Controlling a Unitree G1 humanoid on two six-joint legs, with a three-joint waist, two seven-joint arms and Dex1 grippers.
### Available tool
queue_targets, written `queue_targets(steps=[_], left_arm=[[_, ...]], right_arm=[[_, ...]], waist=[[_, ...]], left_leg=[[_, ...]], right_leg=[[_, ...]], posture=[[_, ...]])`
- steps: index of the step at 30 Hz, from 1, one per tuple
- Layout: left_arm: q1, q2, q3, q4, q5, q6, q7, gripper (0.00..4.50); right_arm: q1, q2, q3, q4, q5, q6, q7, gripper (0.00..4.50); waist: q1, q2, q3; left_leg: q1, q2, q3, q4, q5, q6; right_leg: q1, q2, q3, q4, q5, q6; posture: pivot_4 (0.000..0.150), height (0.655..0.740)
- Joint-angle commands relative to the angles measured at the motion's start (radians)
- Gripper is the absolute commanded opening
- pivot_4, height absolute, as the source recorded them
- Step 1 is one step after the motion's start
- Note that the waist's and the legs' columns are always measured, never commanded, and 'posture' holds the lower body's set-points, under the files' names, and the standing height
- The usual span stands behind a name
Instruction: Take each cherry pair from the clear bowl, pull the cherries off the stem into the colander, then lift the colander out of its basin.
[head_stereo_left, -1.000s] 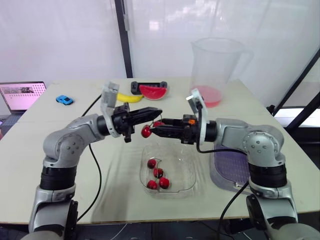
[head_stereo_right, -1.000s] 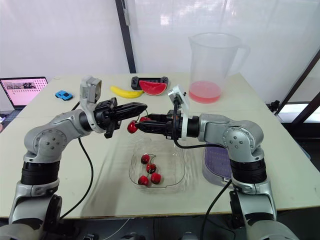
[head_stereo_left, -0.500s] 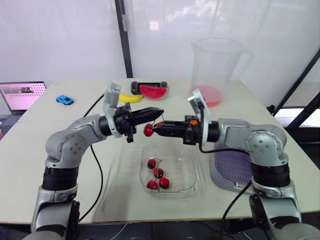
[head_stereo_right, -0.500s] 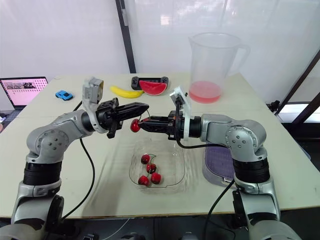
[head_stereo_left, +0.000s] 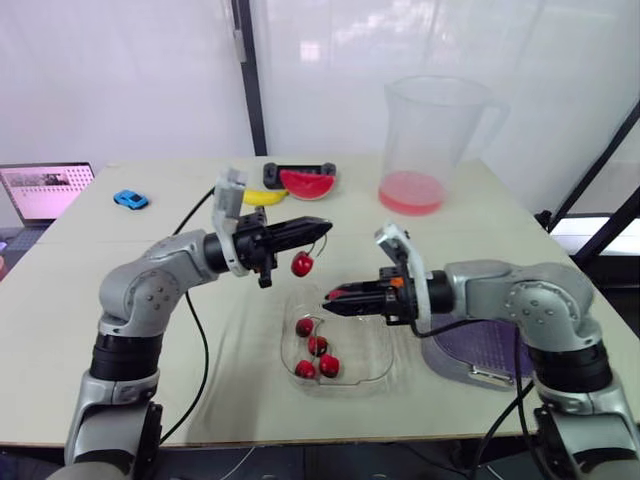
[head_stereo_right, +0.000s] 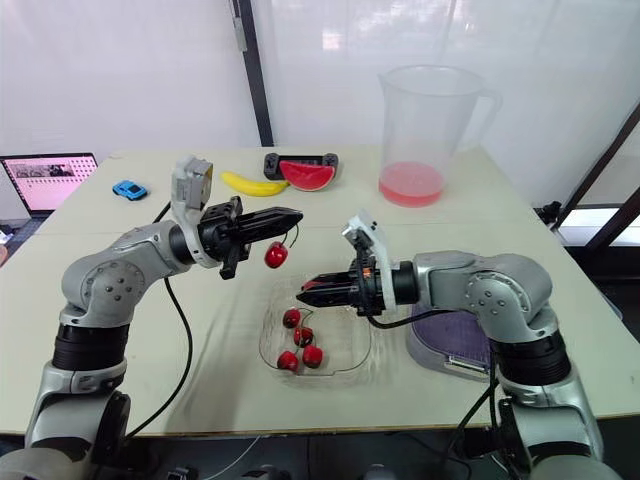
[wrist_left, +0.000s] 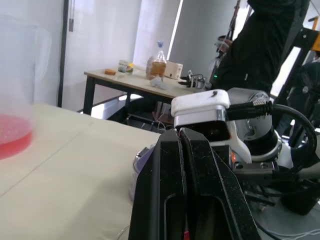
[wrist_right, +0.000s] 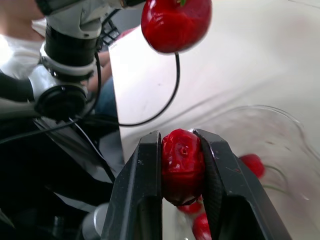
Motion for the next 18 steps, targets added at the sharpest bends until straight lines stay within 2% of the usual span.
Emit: queue_targets(steps=[1, 5, 7, 15, 18], left_arm=[[-0.007, 0.013, 0.017, -0.015, 0.003, -0.029, -0.012, 0.0], [0.011, 0.021, 0.018, -0.014, 0.011, -0.04, -0.024, 0.0], [0.023, 0.021, 0.017, -0.019, 0.012, -0.043, -0.026, 0.0], [0.019, -0.011, -0.016, -0.008, 0.034, -0.065, -0.029, 0.0], [0.015, -0.012, -0.023, -0.007, 0.036, -0.066, -0.033, 0.0]], right_arm=[[0.018, -0.232, -0.074, -0.028, -0.091, -0.128, 0.176, 0.96], [0.095, -0.546, -0.054, 0.098, -0.314, -0.38, 0.395, 0.96], [0.151, -0.626, -0.043, 0.161, -0.401, -0.481, 0.446, 0.96], [0.316, -0.615, 0.061, 0.21, -0.627, -0.599, 0.389, 0.96], [0.328, -0.599, 0.06, 0.211, -0.647, -0.585, 0.381, 1.87]], waist=[[0.012, 0.0, 0.0], [0.021, 0.0, 0.0], [0.019, 0.0, 0.0], [0.018, 0.0, 0.001], [0.021, 0.001, 0.001]], left_leg=[[-0.001, 0.0, 0.0, 0.0, 0.0, 0.0], [-0.001, -0.002, 0.002, 0.001, -0.001, 0.001], [-0.001, -0.001, 0.002, 0.001, -0.001, 0.001], [0.0, 0.001, 0.003, 0.0, -0.001, 0.001], [0.0, 0.001, 0.003, 0.001, -0.001, 0.001]], right_leg=[[0.0, 0.0, 0.0, -0.001, 0.0, 0.0], [0.001, 0.0, 0.0, -0.003, 0.0, 0.0], [0.001, 0.0, 0.0, -0.003, 0.0, 0.0], [0.0, 0.001, 0.002, -0.002, 0.0, 0.0], [0.0, 0.0, 0.002, -0.002, 0.0, 0.0]], posture=[[0.15, 0.74], [0.15, 0.74], [0.15, 0.74], [0.15, 0.74], [0.15, 0.74]])
